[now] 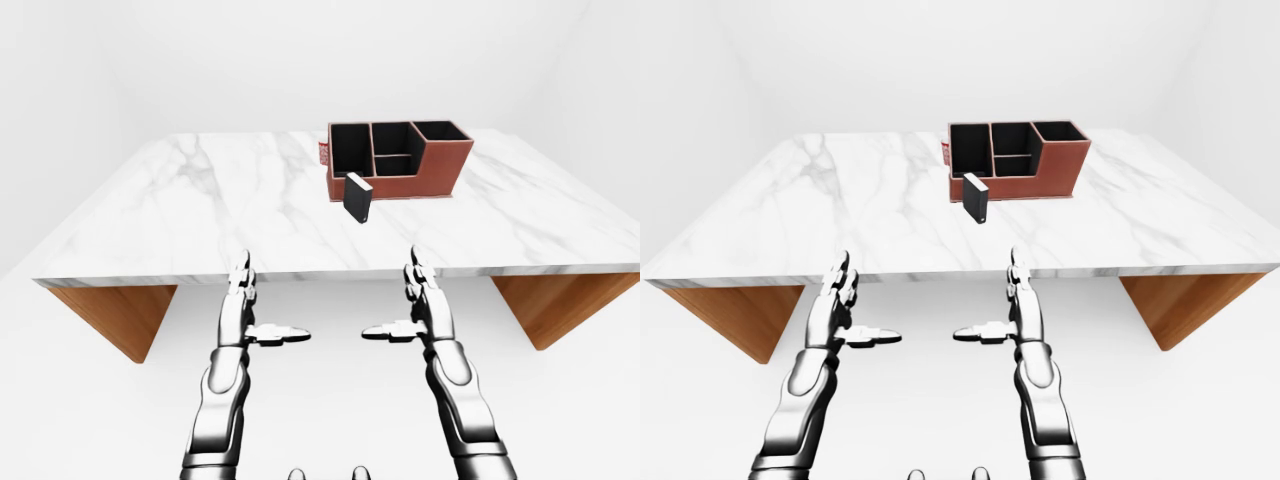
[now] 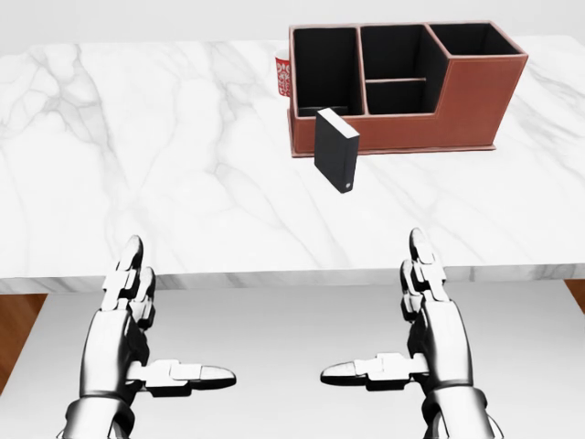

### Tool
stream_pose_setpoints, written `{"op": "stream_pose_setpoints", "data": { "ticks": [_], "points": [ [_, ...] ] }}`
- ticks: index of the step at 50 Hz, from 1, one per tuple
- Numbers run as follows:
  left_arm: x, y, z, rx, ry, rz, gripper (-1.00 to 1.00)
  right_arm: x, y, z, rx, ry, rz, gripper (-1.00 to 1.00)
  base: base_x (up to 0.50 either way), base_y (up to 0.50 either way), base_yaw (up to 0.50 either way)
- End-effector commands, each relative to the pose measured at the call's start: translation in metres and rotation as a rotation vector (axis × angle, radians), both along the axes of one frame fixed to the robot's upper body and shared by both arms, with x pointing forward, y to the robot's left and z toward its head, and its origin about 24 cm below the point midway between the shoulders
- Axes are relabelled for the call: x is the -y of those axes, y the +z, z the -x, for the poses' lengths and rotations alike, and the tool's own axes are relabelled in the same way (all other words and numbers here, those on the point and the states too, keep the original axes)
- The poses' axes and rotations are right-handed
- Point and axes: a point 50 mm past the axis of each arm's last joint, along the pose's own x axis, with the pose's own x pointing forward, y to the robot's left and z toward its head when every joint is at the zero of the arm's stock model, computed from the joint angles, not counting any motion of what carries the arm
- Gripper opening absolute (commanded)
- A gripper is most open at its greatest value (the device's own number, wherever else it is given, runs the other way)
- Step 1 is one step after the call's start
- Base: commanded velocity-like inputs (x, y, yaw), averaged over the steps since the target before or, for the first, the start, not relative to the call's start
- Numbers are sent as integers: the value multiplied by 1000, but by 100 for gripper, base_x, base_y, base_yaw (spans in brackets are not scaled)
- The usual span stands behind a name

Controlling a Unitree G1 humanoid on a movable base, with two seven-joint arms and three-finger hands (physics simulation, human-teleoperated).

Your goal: Pick up the book and place it in the right compartment of the caddy.

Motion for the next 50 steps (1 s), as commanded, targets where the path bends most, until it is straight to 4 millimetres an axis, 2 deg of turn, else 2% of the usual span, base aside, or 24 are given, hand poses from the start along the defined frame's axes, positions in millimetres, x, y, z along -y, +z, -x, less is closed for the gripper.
{"op": "stream_pose_setpoints", "data": {
  "ticks": [1,17,40,50],
  "points": [
    [-6,-2,0,-7,-7,-9,100,5,-2,2,-2,14,9,100,0,0,0],
    [-5,-4,-1,-9,-10,-18,100,2,-1,2,-7,33,-21,100,0,-4,0],
    [-3,-5,0,-6,-19,-40,100,1,-5,1,-25,39,-27,100,0,-49,0],
    [-3,-6,-1,-8,-19,-42,100,1,-5,1,-24,41,-26,100,0,-19,0]
  ]
}}
